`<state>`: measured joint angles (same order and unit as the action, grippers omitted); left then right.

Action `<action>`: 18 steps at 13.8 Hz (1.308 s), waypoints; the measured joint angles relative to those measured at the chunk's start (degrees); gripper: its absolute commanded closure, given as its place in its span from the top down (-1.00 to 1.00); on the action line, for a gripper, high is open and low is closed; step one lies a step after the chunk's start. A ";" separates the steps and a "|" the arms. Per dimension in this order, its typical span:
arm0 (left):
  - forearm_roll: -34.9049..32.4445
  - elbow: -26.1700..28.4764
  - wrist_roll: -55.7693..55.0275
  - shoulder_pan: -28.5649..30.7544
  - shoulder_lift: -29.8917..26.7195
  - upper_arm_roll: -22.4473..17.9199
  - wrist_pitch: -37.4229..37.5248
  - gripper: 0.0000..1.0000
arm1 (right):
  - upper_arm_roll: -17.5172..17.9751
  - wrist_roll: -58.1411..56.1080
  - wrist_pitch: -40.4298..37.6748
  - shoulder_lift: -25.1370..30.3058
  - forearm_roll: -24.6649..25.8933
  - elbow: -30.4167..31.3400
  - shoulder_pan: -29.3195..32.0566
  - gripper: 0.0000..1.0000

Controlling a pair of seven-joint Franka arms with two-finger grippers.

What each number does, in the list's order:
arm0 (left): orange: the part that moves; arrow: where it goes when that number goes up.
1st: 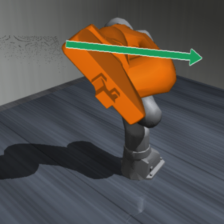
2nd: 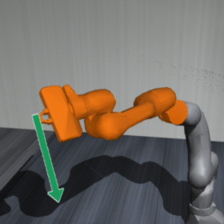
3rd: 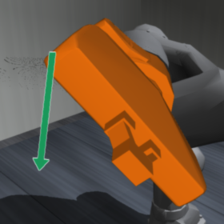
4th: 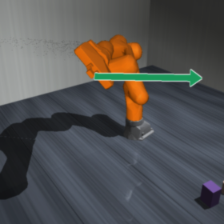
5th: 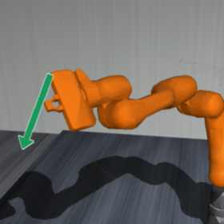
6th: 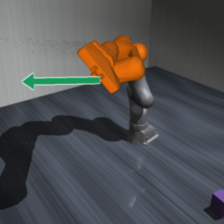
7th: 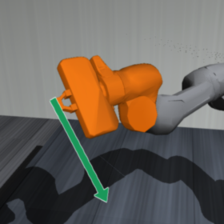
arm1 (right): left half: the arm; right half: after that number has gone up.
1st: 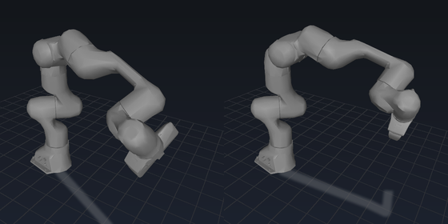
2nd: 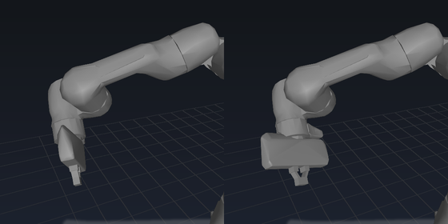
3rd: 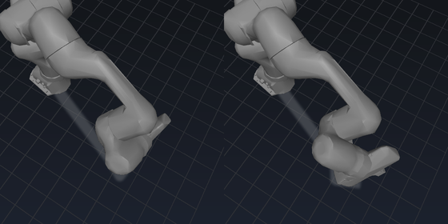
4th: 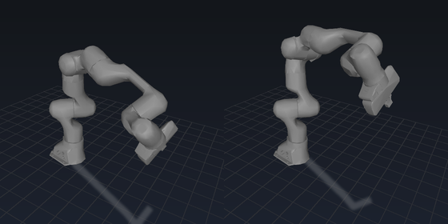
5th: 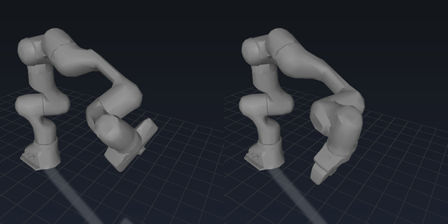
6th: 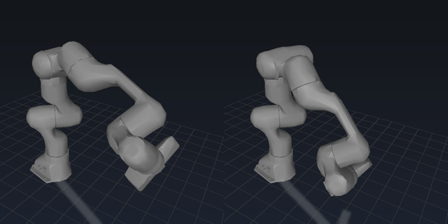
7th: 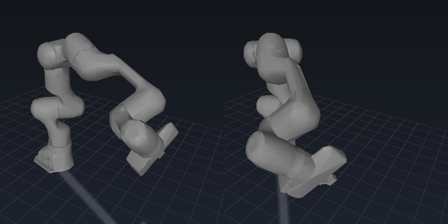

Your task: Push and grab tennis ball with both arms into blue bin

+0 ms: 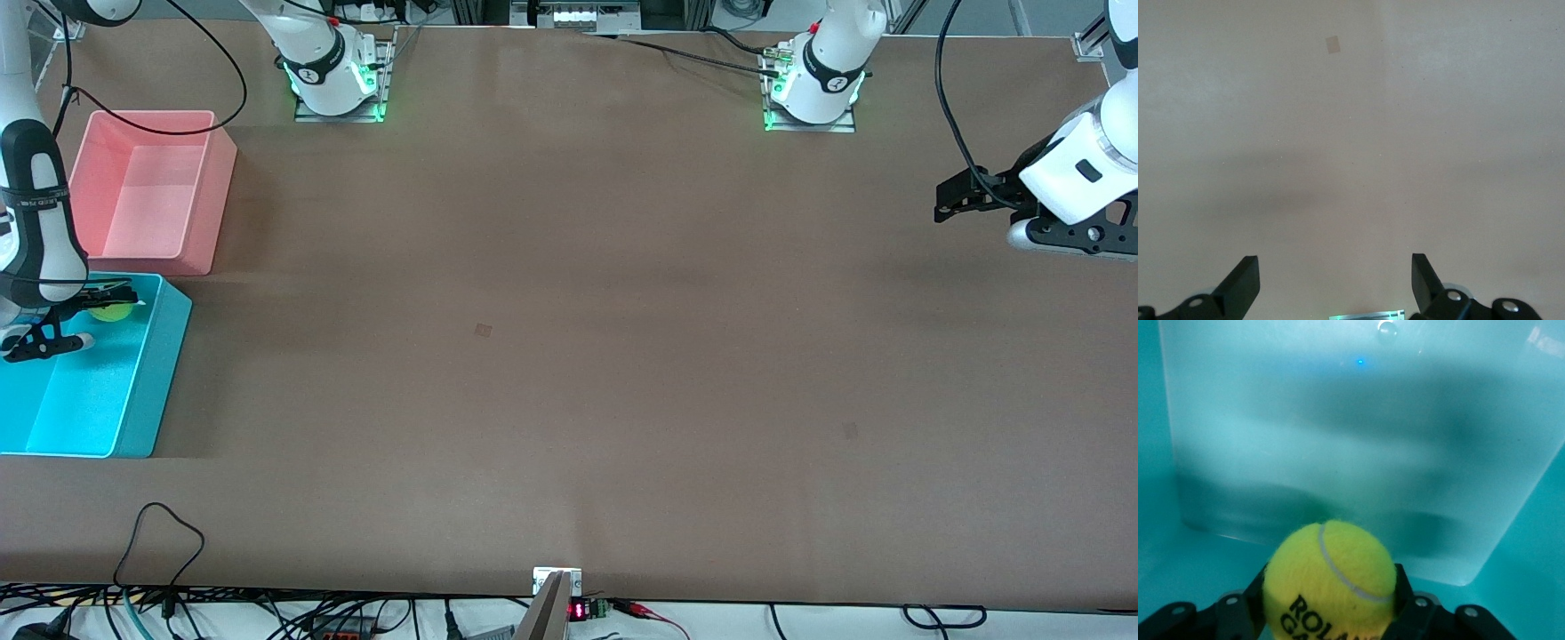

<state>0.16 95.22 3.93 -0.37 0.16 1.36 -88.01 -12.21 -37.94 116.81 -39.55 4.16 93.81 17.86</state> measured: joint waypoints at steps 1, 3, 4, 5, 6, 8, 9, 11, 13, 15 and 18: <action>0.00 0.00 0.00 0.00 0.00 0.00 0.00 1.00 | 0.00 0.00 0.00 0.00 0.00 0.00 0.01 1.00; 0.00 0.00 0.00 -0.01 0.00 0.01 0.00 1.00 | 0.00 0.00 0.00 0.00 0.00 0.00 0.02 1.00; 0.00 0.00 0.00 -0.02 0.00 0.01 0.00 1.00 | 0.00 0.00 0.01 0.00 0.00 0.00 0.03 1.00; 0.00 0.00 0.00 -0.02 0.00 0.02 0.00 1.00 | 0.00 0.00 0.01 0.00 0.00 0.00 0.03 1.00; 0.00 0.00 0.00 -0.02 0.00 0.03 0.00 1.00 | 0.01 0.00 0.02 0.00 0.00 -0.01 0.03 1.00; 0.00 0.00 0.00 -0.03 0.00 0.04 0.00 1.00 | 0.02 0.00 0.06 0.00 0.00 -0.05 0.03 1.00; 0.00 0.00 0.00 -0.03 0.00 0.06 0.00 1.00 | 0.03 0.00 0.09 0.00 0.00 -0.11 0.03 1.00; 0.00 0.00 0.00 -0.03 0.00 0.07 0.00 1.00 | 0.42 0.00 0.17 0.01 0.00 -0.25 0.05 1.00; -0.08 0.00 0.00 -0.04 0.00 0.07 0.00 1.00 | 1.61 0.00 0.32 0.09 0.00 -0.68 0.01 1.00; -0.09 0.00 0.00 -0.05 0.00 0.08 0.00 1.00 | 2.91 0.02 0.48 0.66 0.00 -1.72 -0.07 1.00; -0.11 0.00 0.00 -0.06 0.00 0.09 0.00 1.00 | 5.00 0.07 0.47 4.12 0.00 -2.62 -0.26 1.00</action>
<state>0.05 95.21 3.93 -0.43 0.16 1.46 -88.01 -7.21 -37.87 117.28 -35.42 4.16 91.19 17.59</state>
